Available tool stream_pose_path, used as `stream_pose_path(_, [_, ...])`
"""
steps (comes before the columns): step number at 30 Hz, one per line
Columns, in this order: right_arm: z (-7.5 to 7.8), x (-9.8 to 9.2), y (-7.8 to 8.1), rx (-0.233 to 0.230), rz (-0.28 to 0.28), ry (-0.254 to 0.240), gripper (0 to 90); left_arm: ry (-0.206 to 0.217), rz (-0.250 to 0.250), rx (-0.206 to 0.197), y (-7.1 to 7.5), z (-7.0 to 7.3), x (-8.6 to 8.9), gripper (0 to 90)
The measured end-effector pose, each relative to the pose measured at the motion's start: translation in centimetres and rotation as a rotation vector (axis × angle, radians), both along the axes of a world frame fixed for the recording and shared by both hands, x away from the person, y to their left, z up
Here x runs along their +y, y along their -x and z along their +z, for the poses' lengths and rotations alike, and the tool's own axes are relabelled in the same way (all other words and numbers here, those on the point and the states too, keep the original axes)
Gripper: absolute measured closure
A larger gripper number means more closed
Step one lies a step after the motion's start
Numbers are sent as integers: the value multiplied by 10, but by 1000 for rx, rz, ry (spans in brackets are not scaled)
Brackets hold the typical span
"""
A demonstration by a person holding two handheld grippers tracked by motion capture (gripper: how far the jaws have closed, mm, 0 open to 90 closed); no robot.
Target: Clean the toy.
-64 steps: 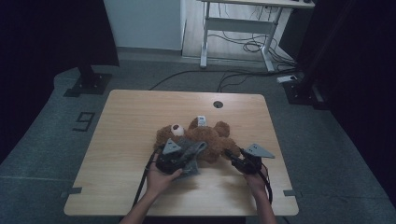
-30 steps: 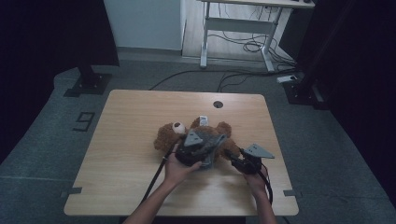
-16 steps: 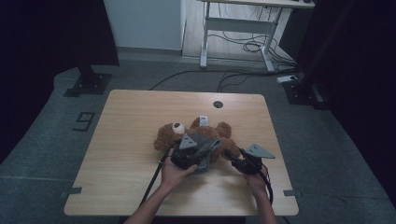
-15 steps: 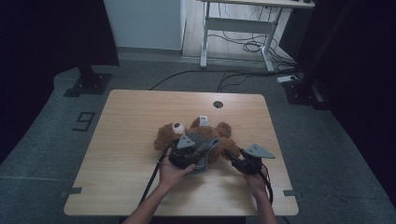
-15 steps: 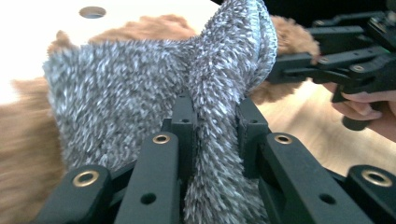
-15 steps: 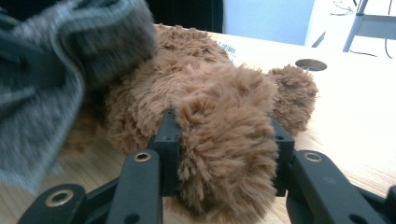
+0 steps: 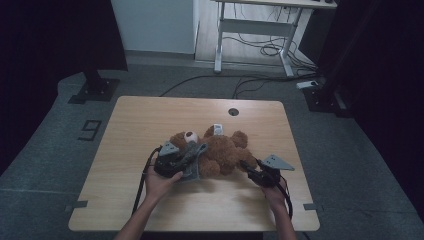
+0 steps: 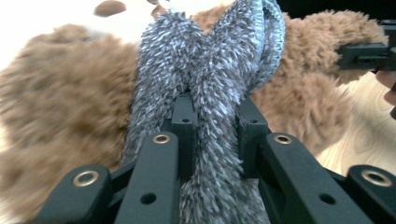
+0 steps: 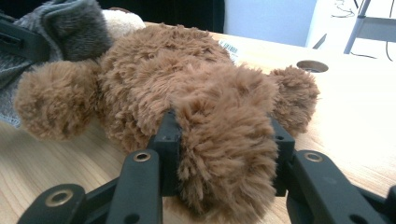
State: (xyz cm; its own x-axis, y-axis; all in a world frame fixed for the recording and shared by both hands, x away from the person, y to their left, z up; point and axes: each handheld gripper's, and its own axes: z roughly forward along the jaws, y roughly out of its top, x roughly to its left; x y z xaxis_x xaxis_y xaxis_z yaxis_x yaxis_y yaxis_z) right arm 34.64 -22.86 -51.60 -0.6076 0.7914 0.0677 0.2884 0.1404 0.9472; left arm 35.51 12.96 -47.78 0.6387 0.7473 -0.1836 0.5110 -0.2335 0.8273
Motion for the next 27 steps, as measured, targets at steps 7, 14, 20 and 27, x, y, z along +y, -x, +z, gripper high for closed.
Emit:
stream_pose_path(7, [0,0,0,5,2,-5,597,9,48,-1,4,-2,33,735])
stream_pose_path(14, [-1,0,-1,6,3,-7,597,-6,130,15,-2,-2,63,733])
stream_pose_path(20, [-2,-1,-2,5,4,-8,597,15,128,-24,-2,10,66,733])
stream_pose_path(27, [-3,-1,-3,10,4,-16,596,16,69,-66,-20,36,40,731])
